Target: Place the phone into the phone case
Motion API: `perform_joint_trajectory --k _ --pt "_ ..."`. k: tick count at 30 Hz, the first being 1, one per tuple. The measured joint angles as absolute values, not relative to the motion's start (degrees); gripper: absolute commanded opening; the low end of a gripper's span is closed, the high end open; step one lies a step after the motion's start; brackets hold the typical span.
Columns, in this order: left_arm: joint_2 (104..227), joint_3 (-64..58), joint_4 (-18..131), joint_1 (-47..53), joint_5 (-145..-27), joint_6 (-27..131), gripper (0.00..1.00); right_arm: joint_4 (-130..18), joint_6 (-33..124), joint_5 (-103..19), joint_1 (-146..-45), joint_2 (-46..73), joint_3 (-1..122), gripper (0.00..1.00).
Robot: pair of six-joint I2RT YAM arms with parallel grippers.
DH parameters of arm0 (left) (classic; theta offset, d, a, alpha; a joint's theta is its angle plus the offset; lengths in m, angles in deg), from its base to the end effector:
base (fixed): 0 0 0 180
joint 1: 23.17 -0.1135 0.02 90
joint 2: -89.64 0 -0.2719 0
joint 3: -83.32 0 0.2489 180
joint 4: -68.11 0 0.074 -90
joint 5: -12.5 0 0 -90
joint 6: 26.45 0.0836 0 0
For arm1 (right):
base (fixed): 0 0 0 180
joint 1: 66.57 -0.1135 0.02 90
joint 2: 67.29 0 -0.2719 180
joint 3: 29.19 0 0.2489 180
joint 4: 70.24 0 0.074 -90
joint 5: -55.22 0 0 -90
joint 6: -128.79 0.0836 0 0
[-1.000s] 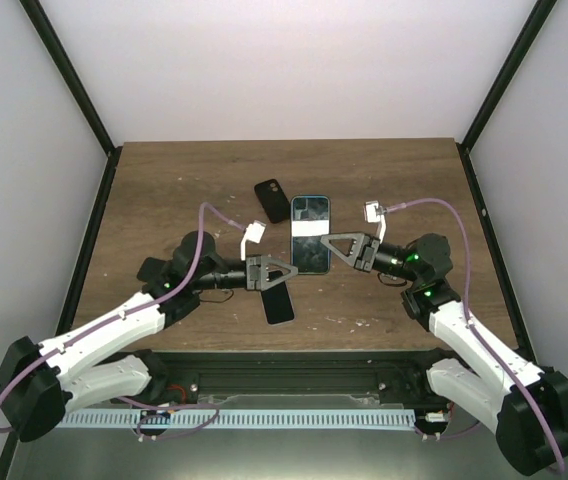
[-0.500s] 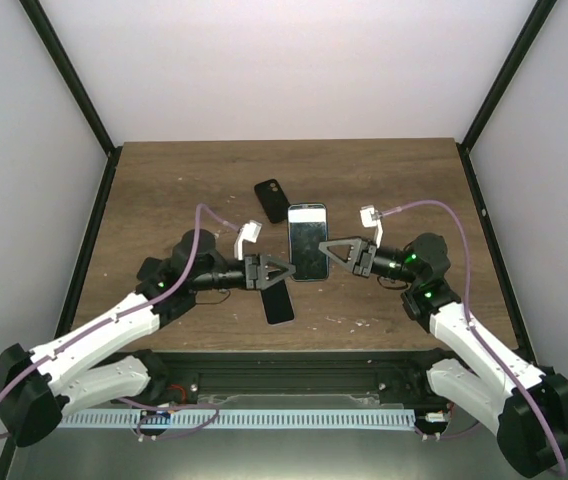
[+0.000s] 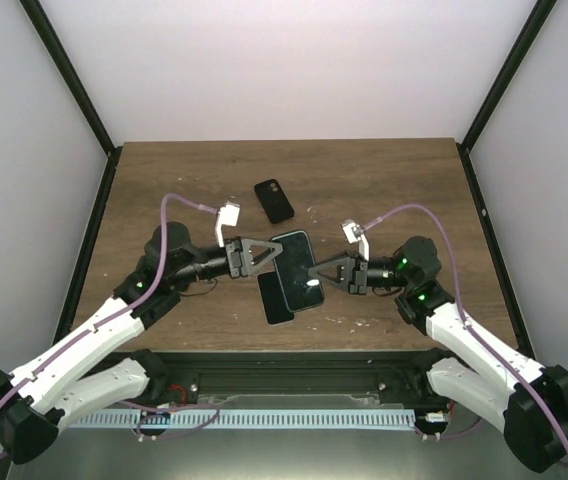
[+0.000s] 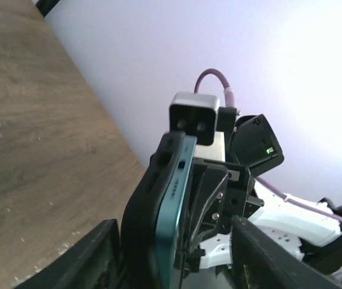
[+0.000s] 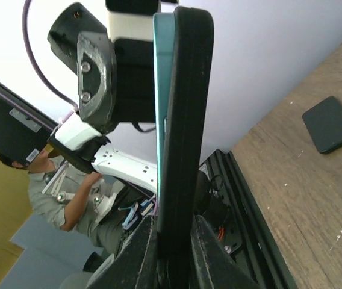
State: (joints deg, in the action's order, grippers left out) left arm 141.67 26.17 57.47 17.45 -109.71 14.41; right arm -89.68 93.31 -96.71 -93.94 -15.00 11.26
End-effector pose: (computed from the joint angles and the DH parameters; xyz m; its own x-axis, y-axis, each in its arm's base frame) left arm 0.1567 -0.1931 0.3361 -0.7690 -0.1835 -0.6124 0.5686 0.2415 -0.7863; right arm 0.1523 0.1619 0.2925 -0.7405 0.0481 -0.6704 -0.6720 -0.0404 0.7394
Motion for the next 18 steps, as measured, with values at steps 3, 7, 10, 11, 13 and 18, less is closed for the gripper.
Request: perform_joint_trajectory --k 3,7,10,11,13,18 --pt "141.7 25.2 57.4 17.1 -109.5 14.8 0.23 -89.5 92.3 -97.0 -95.0 -14.8 11.3 0.01" --pt "141.8 25.2 56.6 16.6 -109.2 14.6 0.02 -89.7 92.0 -96.9 -95.1 -14.6 11.3 0.01" --pt "141.6 25.3 56.5 16.6 -109.3 15.6 0.0 -89.8 92.4 -97.0 -95.1 -14.4 11.3 0.01" --pt "141.5 25.3 56.4 16.6 -109.3 15.7 0.0 -89.8 92.4 -97.0 -95.2 -14.4 11.3 0.01" --pt "141.5 25.3 56.3 16.6 -109.3 15.9 0.0 -89.8 92.4 -97.0 -95.2 -14.3 11.3 0.01" --pt "141.5 25.3 55.9 16.6 -109.2 16.3 0.24 -89.7 92.4 -97.0 -95.3 -14.2 11.3 0.01"
